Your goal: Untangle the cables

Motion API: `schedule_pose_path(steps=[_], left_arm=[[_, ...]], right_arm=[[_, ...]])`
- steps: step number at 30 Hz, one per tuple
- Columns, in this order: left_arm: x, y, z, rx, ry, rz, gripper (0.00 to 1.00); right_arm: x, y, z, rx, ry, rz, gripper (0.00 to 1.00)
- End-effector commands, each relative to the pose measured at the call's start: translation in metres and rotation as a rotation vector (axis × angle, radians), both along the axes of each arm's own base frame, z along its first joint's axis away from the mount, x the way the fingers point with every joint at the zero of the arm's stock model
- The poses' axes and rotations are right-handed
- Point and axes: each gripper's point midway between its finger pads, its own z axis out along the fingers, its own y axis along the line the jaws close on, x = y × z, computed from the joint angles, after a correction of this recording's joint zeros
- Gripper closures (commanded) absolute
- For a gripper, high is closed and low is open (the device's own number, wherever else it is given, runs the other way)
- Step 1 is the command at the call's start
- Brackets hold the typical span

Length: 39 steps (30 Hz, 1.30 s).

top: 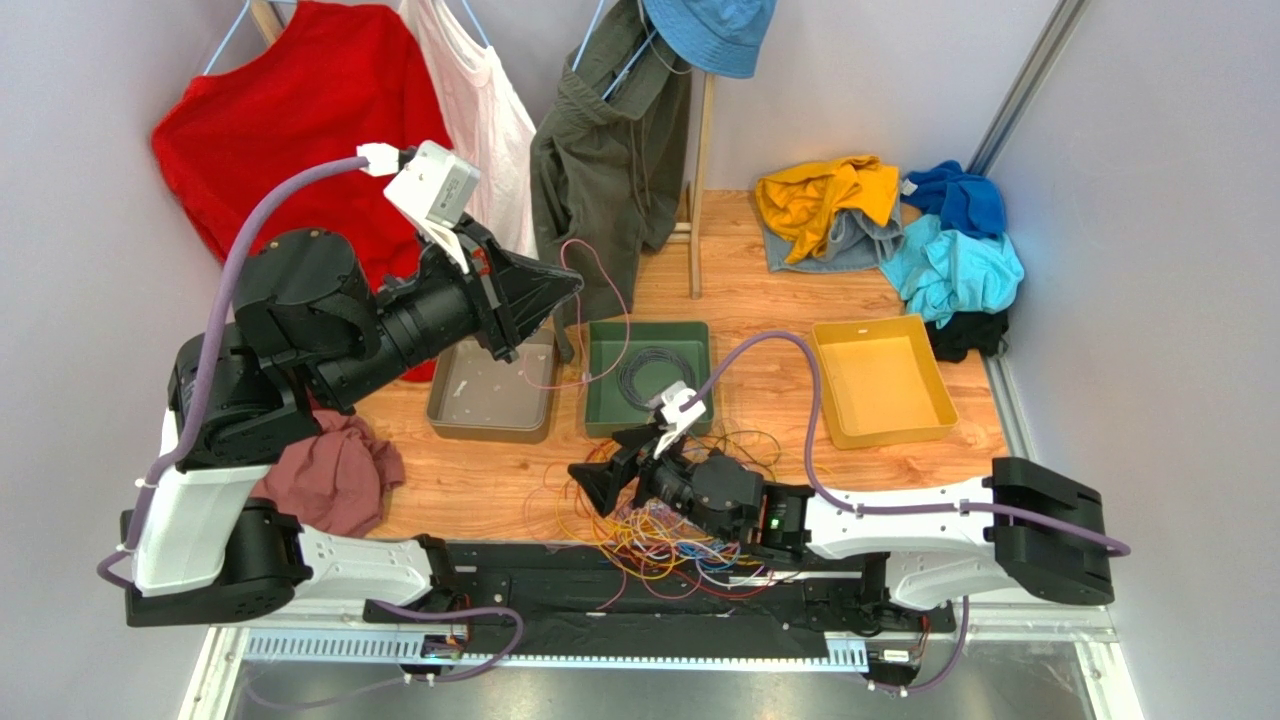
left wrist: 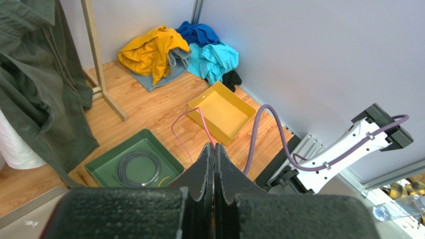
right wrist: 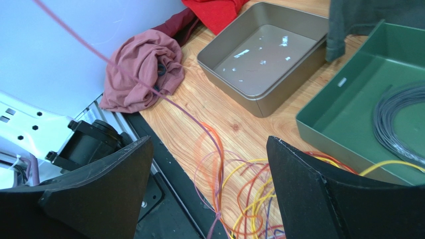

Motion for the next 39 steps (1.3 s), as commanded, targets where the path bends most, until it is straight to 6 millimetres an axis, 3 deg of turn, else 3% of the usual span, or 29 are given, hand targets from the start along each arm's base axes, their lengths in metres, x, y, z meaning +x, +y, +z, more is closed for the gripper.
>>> schedule_pose_path(steps=[1, 3, 13, 17, 19, 21, 27, 28, 29, 30, 31, 32, 34, 35, 37, 39], left_arm=[[-0.006, -0.001, 0.003, -0.023, 0.003, -0.027, 1.00], [-0.007, 0.001, 0.005, -0.033, -0.002, -0.024, 1.00], [-0.011, 0.007, 0.011, -0.057, -0.012, -0.029, 1.00], [-0.011, 0.012, 0.010, -0.060, -0.014, -0.017, 1.00], [-0.010, 0.019, 0.011, -0.067, -0.018, 0.003, 1.00], [-0.010, 0.029, 0.014, -0.079, -0.026, 0.029, 1.00], [-0.006, 0.056, 0.023, -0.104, -0.061, 0.110, 1.00], [-0.004, 0.059, 0.023, -0.095, -0.068, 0.127, 1.00], [-0.003, 0.063, 0.023, -0.093, -0.070, 0.144, 1.00], [0.001, 0.070, 0.023, -0.091, -0.073, 0.184, 1.00], [0.004, 0.074, 0.020, -0.071, -0.073, 0.209, 1.00], [0.007, 0.077, 0.018, -0.060, -0.071, 0.235, 1.00], [0.020, 0.092, 0.011, -0.018, -0.067, 0.345, 1.00], [0.024, 0.099, 0.010, -0.001, -0.067, 0.392, 1.00], [0.036, 0.116, 0.003, 0.050, -0.061, 0.516, 1.00], [0.039, 0.124, 0.004, 0.052, -0.059, 0.570, 1.00]], right_arm=[[0.008, -0.019, 0.023, 0.109, -0.005, -0.072, 0.11], [0.008, -0.017, 0.026, 0.094, -0.005, -0.066, 0.12], [0.006, -0.012, -0.014, -0.010, 0.061, -0.062, 0.28], [0.014, -0.018, -0.024, -0.058, 0.067, -0.121, 0.55], [0.020, -0.026, -0.024, -0.071, 0.062, -0.162, 0.76], [0.024, -0.039, -0.032, -0.112, 0.067, -0.200, 1.00], [0.030, -0.103, -0.041, -0.109, 0.081, -0.325, 1.00], [0.030, -0.116, -0.027, -0.057, 0.077, -0.347, 1.00], [0.028, -0.129, -0.038, -0.097, 0.087, -0.359, 1.00], [0.026, -0.137, -0.035, -0.093, 0.088, -0.363, 1.00], [0.025, -0.150, -0.019, -0.037, 0.084, -0.378, 1.00], [0.023, -0.163, -0.028, -0.081, 0.097, -0.393, 1.00], [0.022, -0.186, -0.014, -0.019, 0.097, -0.428, 0.99], [0.020, -0.197, -0.022, -0.060, 0.099, -0.438, 0.98], [0.019, -0.216, -0.013, 0.008, 0.108, -0.471, 0.98], [0.016, -0.227, -0.022, -0.007, 0.126, -0.479, 0.98]])
